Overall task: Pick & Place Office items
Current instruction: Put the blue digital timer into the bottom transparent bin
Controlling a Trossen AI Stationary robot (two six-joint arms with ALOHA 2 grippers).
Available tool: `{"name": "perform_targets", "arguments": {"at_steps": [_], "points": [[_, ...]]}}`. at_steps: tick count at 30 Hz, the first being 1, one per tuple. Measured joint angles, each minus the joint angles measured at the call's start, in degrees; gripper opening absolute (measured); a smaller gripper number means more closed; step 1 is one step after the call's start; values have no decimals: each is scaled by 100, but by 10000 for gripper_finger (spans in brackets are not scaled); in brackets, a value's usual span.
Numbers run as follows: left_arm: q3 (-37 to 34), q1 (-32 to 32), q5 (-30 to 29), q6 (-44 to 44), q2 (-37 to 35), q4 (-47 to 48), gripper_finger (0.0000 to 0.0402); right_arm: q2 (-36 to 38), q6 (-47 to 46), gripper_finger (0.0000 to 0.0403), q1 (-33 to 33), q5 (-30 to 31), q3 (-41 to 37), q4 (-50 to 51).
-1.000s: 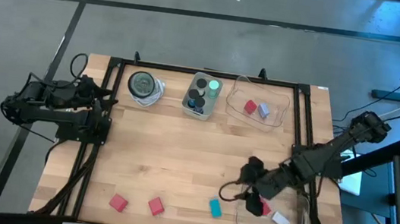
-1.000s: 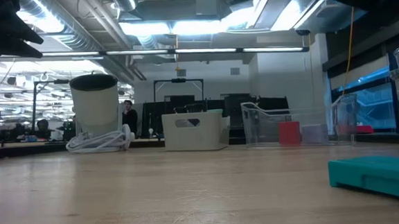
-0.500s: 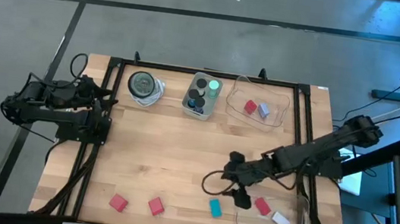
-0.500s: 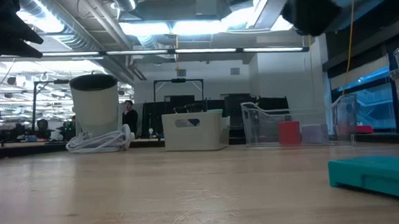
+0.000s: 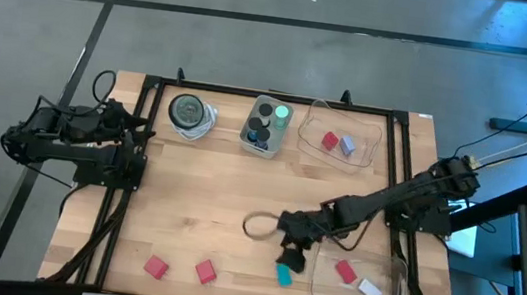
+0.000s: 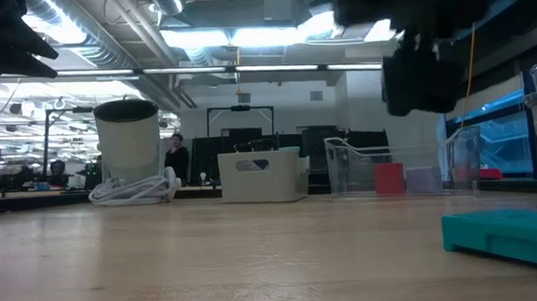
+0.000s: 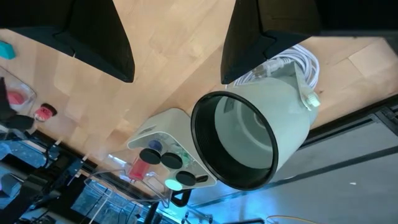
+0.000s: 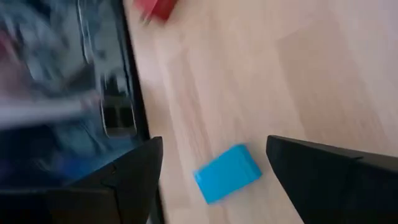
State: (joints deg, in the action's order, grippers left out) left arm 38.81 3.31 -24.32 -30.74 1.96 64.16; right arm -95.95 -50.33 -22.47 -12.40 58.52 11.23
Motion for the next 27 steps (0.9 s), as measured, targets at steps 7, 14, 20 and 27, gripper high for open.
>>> {"name": "perform_targets", "arguments": {"at_steps": [7, 14, 20, 27], "points": [[0, 1, 0, 0, 1, 0, 237, -112, 198, 290, 11, -236, 161, -528], [0, 1, 0, 0, 1, 2, 237, -123, 4963, 290, -418, 599, 1000, -195], [0, 2, 0, 0, 2, 0, 237, -494, 7186, 290, -730, 1720, 1538, 1018], [0, 2, 0, 0, 1, 0, 237, -1237, 7847, 290, -1105, 2012, 2175, 3001]]}}
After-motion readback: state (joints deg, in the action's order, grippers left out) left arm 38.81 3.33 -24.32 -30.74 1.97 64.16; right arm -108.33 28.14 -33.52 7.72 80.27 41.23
